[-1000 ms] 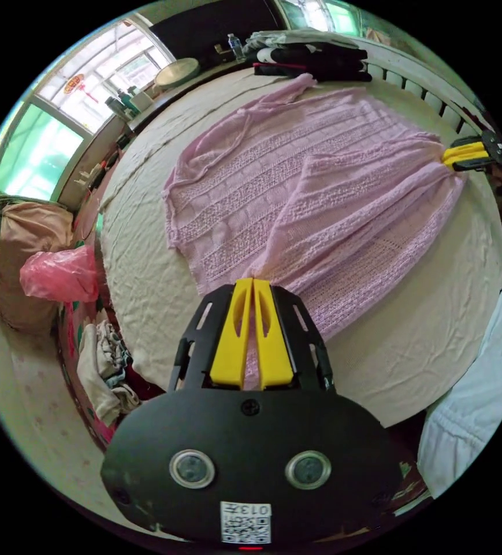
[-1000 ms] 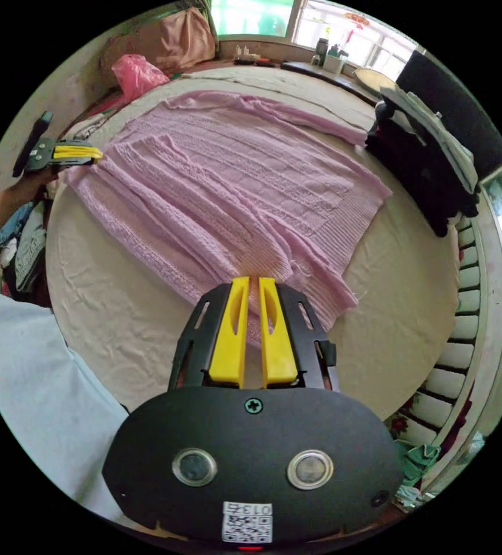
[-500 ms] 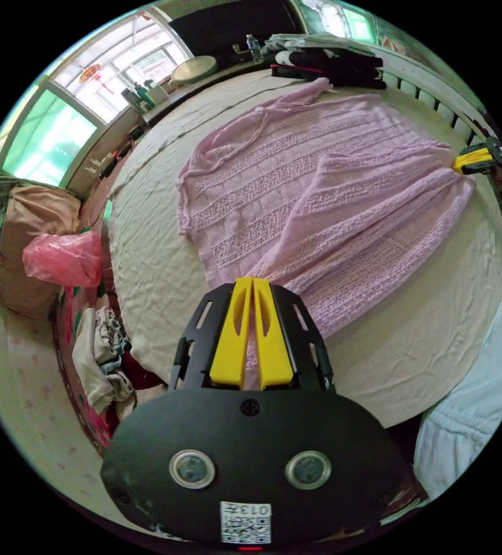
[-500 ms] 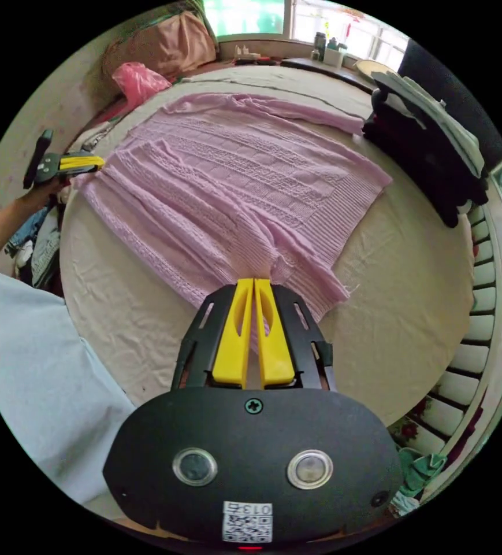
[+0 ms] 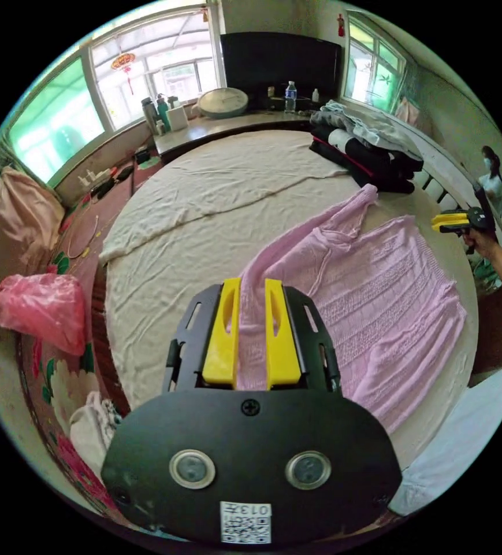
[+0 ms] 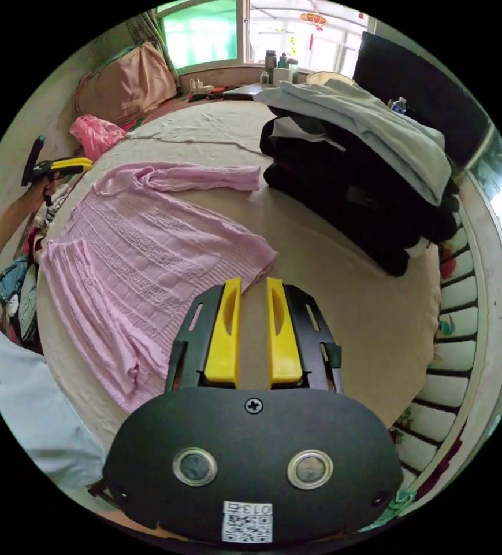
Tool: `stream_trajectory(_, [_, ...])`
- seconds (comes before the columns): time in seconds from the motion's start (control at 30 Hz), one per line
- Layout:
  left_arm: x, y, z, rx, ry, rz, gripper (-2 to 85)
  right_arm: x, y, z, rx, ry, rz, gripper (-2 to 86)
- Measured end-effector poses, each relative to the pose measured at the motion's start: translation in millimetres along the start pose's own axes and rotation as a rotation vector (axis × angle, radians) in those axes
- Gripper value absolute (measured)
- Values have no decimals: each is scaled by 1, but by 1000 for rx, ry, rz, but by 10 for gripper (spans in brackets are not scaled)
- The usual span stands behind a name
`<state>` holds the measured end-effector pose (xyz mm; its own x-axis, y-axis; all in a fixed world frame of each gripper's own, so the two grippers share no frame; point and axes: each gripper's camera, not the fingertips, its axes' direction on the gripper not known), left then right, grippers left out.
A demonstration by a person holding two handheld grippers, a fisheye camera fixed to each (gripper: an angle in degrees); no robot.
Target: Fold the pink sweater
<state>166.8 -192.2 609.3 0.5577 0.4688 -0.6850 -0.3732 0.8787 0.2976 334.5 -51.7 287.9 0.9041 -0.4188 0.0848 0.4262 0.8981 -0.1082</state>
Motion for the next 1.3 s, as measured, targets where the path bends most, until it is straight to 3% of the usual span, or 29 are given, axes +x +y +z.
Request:
stream_trajectory(0.17, [4,-70,66,-179,57,109,78,-3,-55,26,-98,-33,-162,81])
stream_trajectory(0.4, [21,-91,101,-287,75,212,67,-14,-84,55,-214,-63,-273,80])
stream_trajectory(0.6, [30,-94,95,-280,37,249,14,-44,-96,63,-265,-48,-310,29])
stream_trajectory(0.7, [31,-88,65,-166,-16,256,7,-69,-93,47,-237,46,-342,19])
stream_trajectory(0.93, [33,-8,-41,115,-94,270,3,-147,-33,-29,9,244,-384,13])
stream_trajectory(1.17, [64,98,-78,111,-135,228,4,-234,45,-53,102,413,-332,12])
stream_trajectory(1.3, [75,129,-70,45,-121,199,4,-273,70,-36,49,441,-358,12])
